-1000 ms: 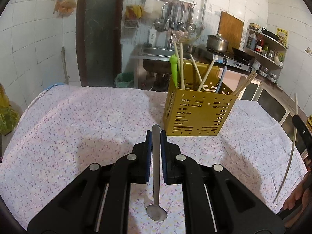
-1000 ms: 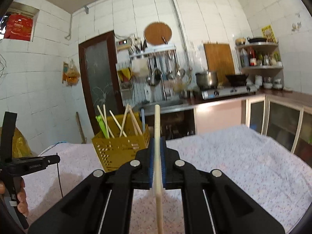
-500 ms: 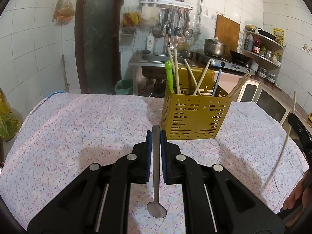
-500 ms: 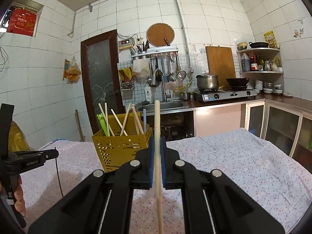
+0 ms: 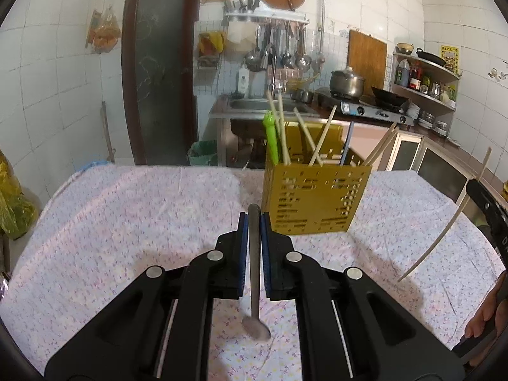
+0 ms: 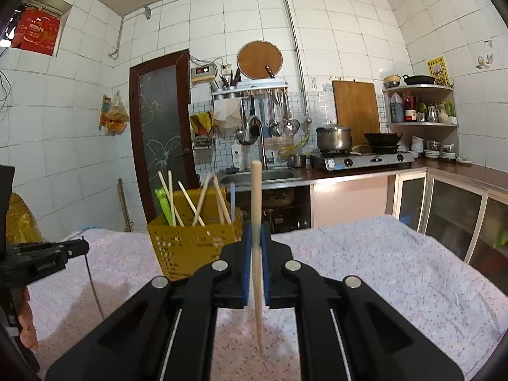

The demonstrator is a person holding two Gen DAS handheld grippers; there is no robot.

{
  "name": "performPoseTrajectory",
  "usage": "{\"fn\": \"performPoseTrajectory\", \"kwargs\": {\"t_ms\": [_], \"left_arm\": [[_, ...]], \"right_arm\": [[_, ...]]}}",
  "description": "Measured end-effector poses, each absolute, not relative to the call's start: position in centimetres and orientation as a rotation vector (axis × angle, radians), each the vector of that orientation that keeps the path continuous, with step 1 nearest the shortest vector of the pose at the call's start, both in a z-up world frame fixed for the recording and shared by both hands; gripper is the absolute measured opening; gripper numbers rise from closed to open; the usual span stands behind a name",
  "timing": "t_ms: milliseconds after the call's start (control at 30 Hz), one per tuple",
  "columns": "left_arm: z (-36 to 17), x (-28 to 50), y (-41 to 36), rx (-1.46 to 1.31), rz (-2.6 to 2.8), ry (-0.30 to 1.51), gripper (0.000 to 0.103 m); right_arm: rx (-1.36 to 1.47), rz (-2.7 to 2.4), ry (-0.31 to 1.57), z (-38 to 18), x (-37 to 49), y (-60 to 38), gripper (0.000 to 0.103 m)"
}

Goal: Organize utensils
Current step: 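Lower the metal spoon into the holder with the left tool while the right tool lowers the chopstick in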

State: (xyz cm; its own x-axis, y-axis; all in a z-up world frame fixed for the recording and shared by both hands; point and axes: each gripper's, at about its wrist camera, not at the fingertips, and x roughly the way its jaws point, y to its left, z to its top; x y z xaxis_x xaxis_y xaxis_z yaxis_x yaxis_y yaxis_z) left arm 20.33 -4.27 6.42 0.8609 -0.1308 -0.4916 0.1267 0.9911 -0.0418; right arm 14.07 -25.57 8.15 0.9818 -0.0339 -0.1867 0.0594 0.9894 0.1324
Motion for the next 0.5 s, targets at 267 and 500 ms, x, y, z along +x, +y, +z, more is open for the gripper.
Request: {"fn": "performPoseTrajectory", "kwargs": {"t_ms": [267,500], "left_arm": [[13.1,20.7,-5.5,0.009,-0.197,0.379,0.002],[19.1,23.4,-6.6,-0.025,-0.241,0.274,0.002]], "right_arm": [[0.057,-0.007,0.056,14.9,15.1,-22.9,0.006],[0.049,0.028,-0.008,19.0,19.1,-20.8,0.006]]}}
